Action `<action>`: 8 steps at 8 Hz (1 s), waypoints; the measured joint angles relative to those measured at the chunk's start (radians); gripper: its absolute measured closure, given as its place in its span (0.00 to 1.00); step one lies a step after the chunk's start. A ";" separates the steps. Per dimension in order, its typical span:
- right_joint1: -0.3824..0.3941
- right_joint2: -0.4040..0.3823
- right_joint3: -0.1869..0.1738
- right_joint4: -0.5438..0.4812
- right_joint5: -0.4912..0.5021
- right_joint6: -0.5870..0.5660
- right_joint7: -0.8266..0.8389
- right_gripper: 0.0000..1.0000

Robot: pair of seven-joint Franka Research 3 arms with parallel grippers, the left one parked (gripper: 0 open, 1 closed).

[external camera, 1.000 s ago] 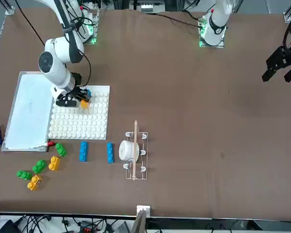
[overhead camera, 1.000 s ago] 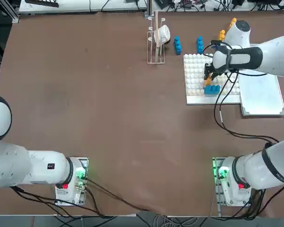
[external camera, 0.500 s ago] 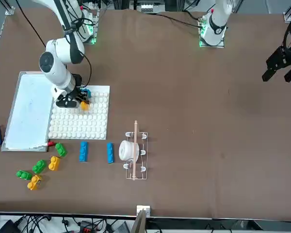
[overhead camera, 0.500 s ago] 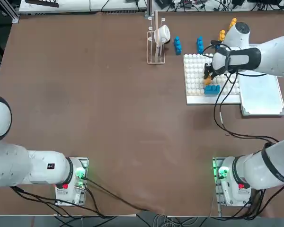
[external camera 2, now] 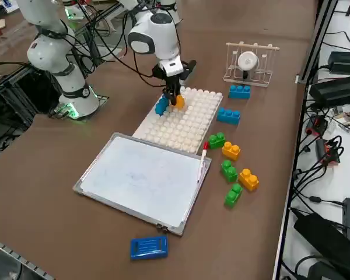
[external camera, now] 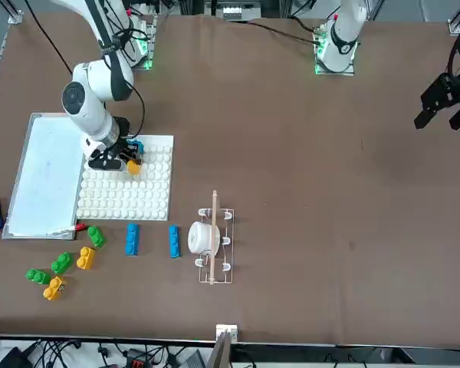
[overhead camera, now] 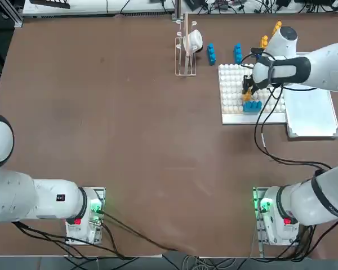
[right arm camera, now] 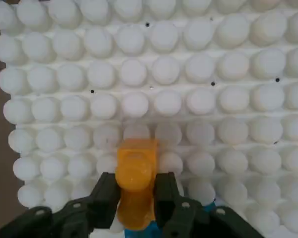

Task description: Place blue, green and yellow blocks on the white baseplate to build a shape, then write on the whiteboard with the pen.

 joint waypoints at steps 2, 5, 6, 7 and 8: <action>0.004 0.002 0.000 0.000 0.000 0.009 0.000 0.59; 0.009 0.003 0.000 0.000 0.000 0.015 0.000 0.59; 0.011 0.003 0.000 0.000 0.000 0.016 0.000 0.59; 0.015 0.003 0.000 0.000 0.000 0.018 0.000 0.59; 0.018 0.004 0.000 0.000 0.000 0.019 0.000 0.59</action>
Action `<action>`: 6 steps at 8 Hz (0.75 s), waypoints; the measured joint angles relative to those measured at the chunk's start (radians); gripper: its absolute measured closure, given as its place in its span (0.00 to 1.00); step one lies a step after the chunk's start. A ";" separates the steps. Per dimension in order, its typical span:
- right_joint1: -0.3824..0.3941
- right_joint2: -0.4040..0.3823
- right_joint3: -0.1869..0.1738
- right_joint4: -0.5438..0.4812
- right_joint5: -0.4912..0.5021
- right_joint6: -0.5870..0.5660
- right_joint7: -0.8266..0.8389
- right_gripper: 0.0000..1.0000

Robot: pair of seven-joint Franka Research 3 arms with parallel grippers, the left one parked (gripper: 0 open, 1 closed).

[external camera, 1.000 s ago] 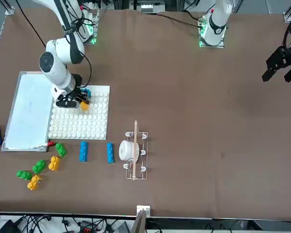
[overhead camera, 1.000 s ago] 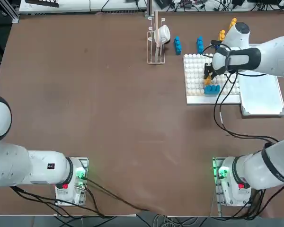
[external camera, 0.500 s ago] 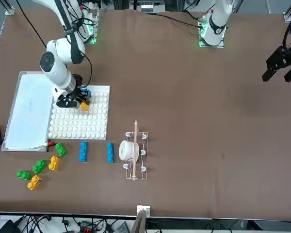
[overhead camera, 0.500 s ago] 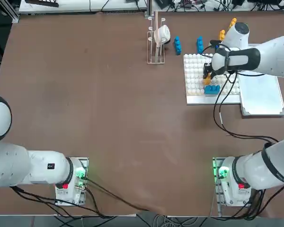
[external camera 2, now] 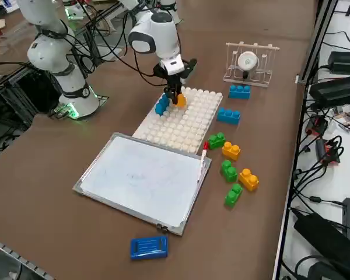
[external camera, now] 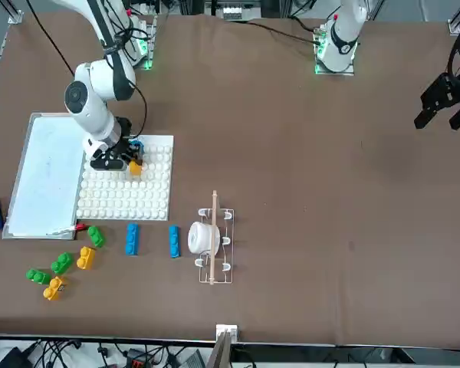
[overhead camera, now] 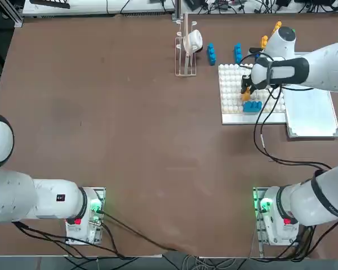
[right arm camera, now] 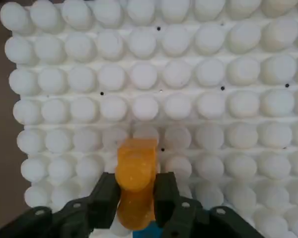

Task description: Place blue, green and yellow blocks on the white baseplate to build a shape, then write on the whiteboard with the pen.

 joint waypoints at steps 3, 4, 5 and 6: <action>0.002 0.000 0.000 0.000 0.000 0.001 0.000 0.59; 0.002 0.000 0.000 0.000 0.000 0.001 0.000 0.59; 0.002 0.001 0.000 0.000 0.000 0.001 0.000 0.59; 0.002 0.001 0.000 0.000 0.000 0.001 0.000 0.59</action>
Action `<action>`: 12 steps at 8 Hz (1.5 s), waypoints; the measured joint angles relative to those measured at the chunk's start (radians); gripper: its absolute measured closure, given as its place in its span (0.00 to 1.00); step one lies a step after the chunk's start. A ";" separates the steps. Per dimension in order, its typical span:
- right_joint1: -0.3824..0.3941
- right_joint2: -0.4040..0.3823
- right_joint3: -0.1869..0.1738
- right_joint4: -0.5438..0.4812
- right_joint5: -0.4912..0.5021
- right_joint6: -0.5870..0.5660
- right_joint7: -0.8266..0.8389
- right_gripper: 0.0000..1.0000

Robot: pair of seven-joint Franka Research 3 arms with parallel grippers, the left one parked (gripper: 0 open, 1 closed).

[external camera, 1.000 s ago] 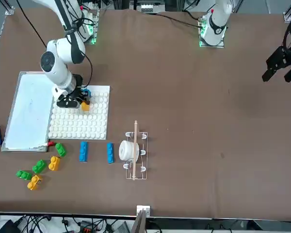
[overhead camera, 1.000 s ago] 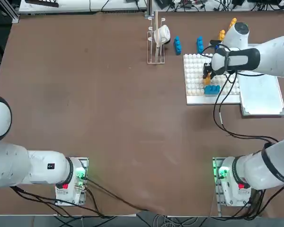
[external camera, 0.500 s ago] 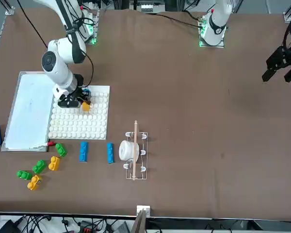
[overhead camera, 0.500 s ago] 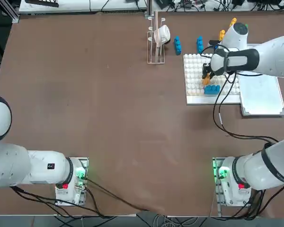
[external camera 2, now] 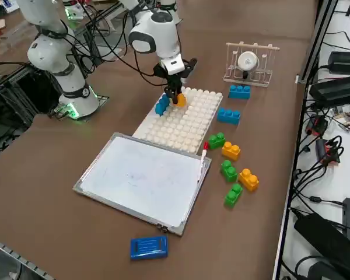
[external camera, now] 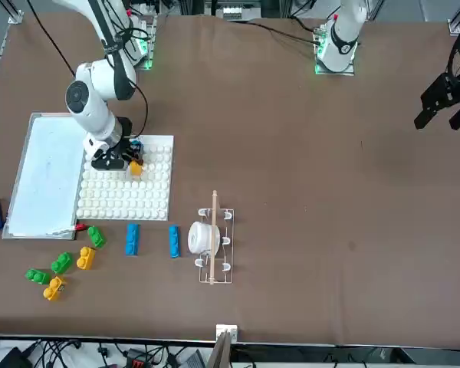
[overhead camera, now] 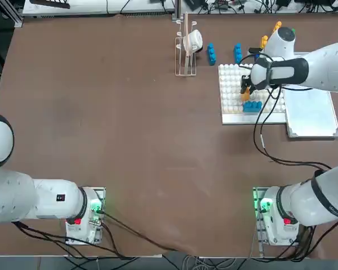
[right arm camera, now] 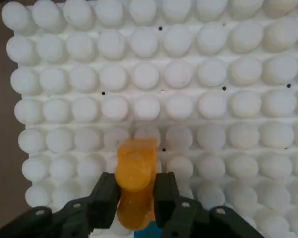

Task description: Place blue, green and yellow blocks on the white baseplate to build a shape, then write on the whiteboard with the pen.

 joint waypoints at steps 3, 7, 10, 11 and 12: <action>0.000 0.000 0.000 0.000 0.000 0.000 -0.001 0.59; 0.000 0.000 0.000 0.000 0.000 0.000 -0.005 0.59; 0.000 0.000 0.000 0.000 0.000 -0.001 -0.005 0.59; 0.000 0.000 0.000 0.000 0.000 -0.001 -0.005 0.59; 0.000 0.000 0.000 0.000 0.000 -0.001 -0.005 0.59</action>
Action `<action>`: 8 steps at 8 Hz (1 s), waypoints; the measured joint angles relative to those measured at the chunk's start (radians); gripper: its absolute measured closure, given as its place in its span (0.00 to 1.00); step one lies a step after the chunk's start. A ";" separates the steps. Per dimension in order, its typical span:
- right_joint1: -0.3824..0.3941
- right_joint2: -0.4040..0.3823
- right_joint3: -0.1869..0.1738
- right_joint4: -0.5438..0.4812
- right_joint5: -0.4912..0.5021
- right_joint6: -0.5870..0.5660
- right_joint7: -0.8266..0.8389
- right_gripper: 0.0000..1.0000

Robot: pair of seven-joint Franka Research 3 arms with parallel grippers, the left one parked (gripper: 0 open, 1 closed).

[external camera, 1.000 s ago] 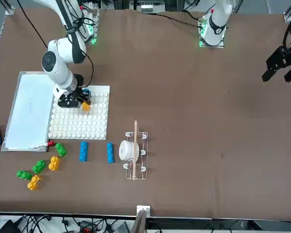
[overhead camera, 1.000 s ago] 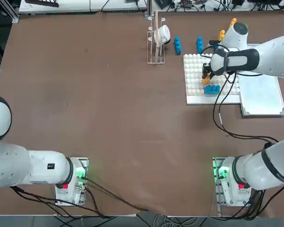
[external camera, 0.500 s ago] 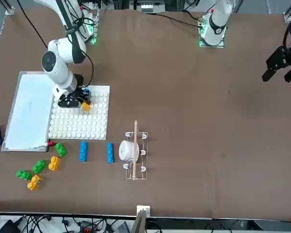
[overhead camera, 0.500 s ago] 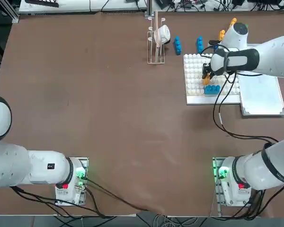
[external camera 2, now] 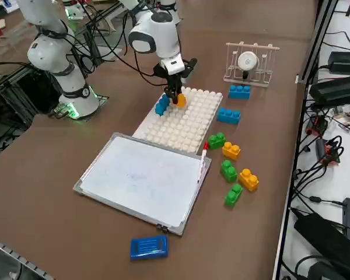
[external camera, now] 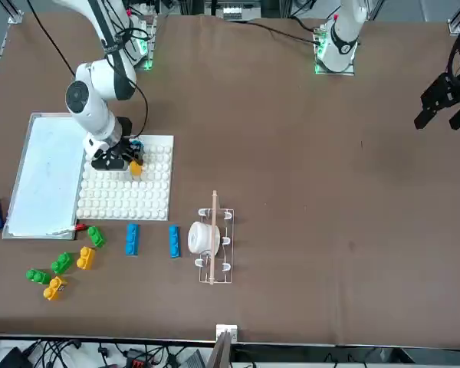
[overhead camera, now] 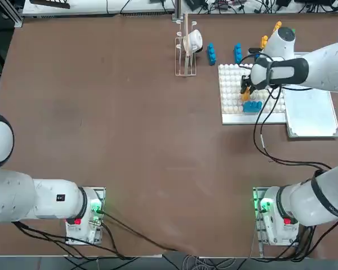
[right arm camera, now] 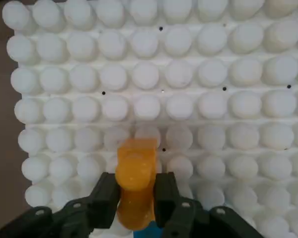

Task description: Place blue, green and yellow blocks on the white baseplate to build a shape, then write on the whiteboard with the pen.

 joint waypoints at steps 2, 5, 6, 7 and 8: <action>0.000 0.000 0.000 0.000 0.000 0.000 0.000 0.59; -0.003 -0.004 -0.004 0.000 0.000 -0.019 -0.012 0.59; -0.004 -0.007 -0.006 0.000 0.000 -0.033 -0.013 0.59; -0.004 -0.007 -0.006 0.000 0.000 -0.037 -0.014 0.59; -0.004 -0.007 -0.006 0.000 0.000 -0.038 -0.014 0.59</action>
